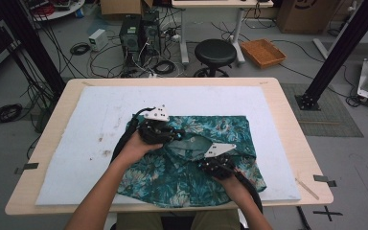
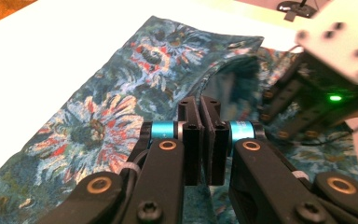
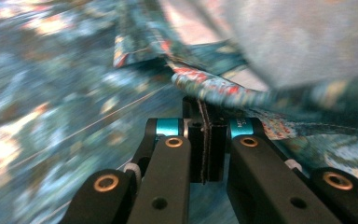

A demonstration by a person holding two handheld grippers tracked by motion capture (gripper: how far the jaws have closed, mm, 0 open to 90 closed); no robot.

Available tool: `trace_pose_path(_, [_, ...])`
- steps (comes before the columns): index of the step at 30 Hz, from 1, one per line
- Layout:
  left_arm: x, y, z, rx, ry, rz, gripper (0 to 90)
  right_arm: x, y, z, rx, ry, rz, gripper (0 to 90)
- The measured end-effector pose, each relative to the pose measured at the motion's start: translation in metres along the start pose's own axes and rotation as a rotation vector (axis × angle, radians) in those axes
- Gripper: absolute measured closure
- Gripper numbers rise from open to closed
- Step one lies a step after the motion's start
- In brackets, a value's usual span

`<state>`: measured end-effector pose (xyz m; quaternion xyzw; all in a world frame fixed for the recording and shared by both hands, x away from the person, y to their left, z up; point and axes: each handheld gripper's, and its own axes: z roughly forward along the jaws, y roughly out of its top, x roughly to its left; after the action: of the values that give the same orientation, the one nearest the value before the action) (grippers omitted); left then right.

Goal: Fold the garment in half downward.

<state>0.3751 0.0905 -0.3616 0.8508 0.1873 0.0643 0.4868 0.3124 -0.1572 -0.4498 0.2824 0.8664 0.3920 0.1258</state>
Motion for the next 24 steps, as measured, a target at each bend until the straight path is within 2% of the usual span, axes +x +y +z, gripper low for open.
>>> trace_pose_path(1, [0.000, 0.001, -0.001, 0.000, -0.003, 0.004, 87.5, -0.001, 0.002, 0.002, -0.010, -0.031, 0.005, 90.0])
trace_pose_path(2, [-0.001, 0.001, -0.002, -0.008, -0.007, 0.003, 87.5, -0.001, 0.004, 0.003, -0.020, -0.042, 0.007, 90.0])
trace_pose_path(6, [-0.004, 0.003, -0.006, -0.020, -0.028, 0.004, 87.5, 0.001, 0.010, 0.006, -0.076, -0.126, -0.020, 90.0])
trace_pose_path(9, [-0.008, 0.002, -0.008, -0.011, -0.050, 0.004, 87.4, 0.004, 0.012, 0.006, -0.125, -0.204, -0.047, 89.1])
trace_pose_path(11, [-0.011, 0.000, -0.008, -0.014, -0.068, 0.000, 87.4, 0.005, 0.011, 0.006, -0.137, -0.228, -0.076, 88.8])
trace_pose_path(14, [-0.016, -0.006, -0.007, -0.004, -0.083, 0.005, 87.3, 0.004, 0.007, 0.004, -0.123, -0.224, -0.078, 88.7])
trace_pose_path(17, [-0.019, -0.014, -0.005, 0.017, -0.094, 0.006, 87.3, 0.000, 0.002, 0.000, -0.100, -0.175, -0.064, 82.2])
trace_pose_path(21, [-0.023, -0.024, -0.002, 0.022, -0.109, -0.011, 87.3, -0.001, -0.005, -0.012, -0.084, -0.119, -0.068, 82.2])
trace_pose_path(24, [-0.027, -0.028, -0.002, 0.026, -0.126, -0.009, 87.2, -0.003, -0.011, -0.026, -0.064, -0.085, -0.072, 82.2])
